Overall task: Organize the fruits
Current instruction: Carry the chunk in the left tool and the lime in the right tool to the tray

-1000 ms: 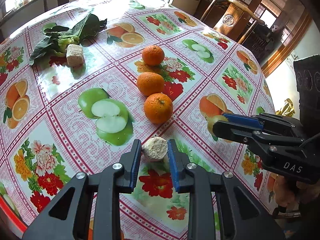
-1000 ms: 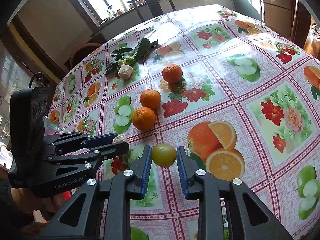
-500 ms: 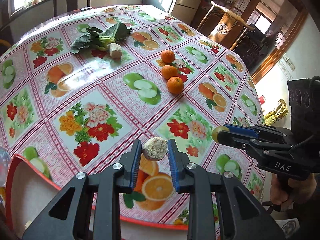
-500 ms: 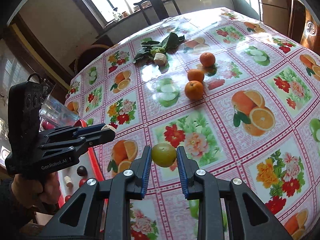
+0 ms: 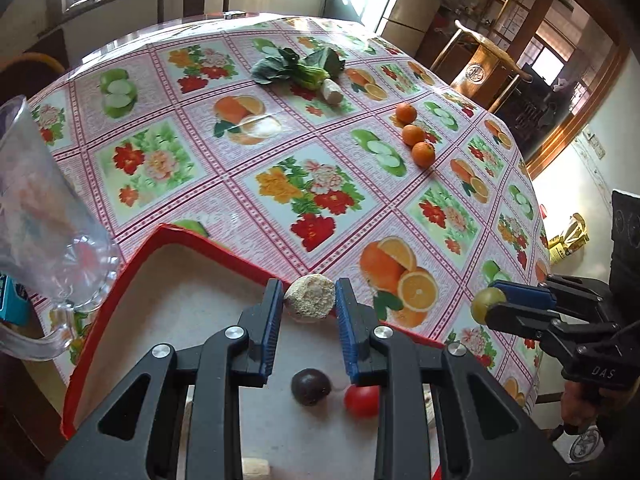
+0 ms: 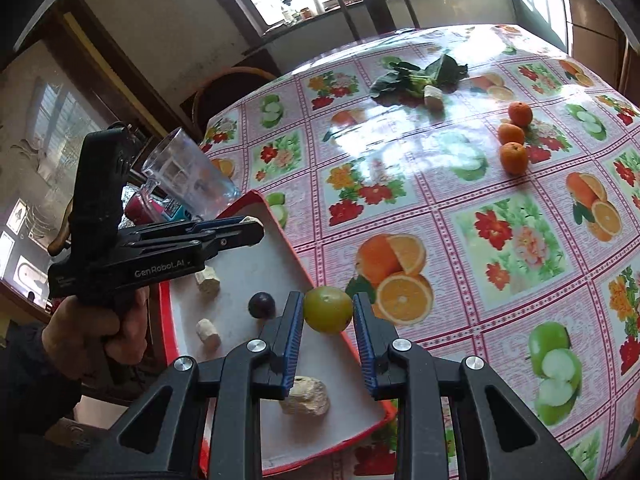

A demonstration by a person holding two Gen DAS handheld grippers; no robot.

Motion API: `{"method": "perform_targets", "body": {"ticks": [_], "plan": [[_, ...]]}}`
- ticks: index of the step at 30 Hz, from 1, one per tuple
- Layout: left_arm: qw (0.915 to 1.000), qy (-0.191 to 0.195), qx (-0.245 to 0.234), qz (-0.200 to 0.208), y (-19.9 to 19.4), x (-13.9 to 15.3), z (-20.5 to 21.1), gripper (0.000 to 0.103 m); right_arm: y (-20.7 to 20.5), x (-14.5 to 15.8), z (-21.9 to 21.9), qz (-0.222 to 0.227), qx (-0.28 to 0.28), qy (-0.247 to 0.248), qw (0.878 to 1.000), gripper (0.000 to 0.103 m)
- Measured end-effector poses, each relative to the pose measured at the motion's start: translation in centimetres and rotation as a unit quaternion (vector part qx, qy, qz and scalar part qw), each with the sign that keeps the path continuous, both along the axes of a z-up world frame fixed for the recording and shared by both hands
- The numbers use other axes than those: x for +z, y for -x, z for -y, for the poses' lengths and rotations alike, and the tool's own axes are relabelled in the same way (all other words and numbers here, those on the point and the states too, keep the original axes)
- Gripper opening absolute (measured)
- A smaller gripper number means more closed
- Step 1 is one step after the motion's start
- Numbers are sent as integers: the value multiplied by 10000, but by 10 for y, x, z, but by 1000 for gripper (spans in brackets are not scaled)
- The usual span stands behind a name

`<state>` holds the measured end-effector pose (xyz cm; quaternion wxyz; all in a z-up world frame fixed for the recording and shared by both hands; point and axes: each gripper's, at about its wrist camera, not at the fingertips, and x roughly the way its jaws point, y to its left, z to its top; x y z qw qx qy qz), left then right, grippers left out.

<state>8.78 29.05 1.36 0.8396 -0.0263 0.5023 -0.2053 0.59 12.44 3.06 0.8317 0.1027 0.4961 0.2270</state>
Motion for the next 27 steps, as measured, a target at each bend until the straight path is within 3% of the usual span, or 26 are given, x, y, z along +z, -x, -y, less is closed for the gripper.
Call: {"method": "perform_targets", "body": {"ticks": [11, 27], "plan": [[9988, -75, 475, -102, -1, -15, -55, 24, 21, -10, -71, -159, 959, 8, 9953, 25], [9982, -189, 526, -234, -8, -36, -61, 24, 36, -52, -108, -529, 1458, 423, 9870, 26]]}}
